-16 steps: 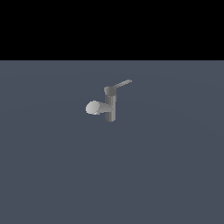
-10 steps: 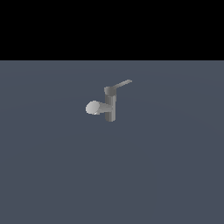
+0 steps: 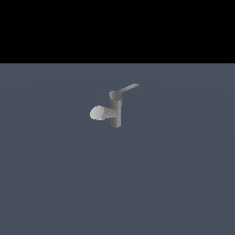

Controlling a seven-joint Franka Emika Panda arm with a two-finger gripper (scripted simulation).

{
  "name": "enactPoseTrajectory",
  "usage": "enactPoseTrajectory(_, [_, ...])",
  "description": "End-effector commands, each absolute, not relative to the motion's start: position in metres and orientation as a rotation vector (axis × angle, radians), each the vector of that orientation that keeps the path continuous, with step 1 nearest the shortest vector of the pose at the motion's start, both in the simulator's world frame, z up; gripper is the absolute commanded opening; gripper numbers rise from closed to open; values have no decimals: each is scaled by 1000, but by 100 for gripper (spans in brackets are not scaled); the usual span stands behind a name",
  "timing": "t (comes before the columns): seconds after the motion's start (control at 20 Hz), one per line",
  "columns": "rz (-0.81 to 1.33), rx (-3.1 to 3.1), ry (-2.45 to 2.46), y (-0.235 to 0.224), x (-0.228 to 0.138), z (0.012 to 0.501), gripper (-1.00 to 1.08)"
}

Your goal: Turn on the faucet by rotating a designated handle.

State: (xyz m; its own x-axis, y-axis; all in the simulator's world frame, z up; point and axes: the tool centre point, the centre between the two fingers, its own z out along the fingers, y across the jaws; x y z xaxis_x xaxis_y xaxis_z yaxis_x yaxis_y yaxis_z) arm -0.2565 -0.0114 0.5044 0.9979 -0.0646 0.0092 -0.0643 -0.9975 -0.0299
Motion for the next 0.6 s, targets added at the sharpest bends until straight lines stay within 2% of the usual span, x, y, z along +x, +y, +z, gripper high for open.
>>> enactPoseTrajectory(0.0, [-14, -3108, 116, -12, -253, 504, -100])
enactPoseTrajectory(0.55, [-3, -3062, 350, -15, -209, 499, -100])
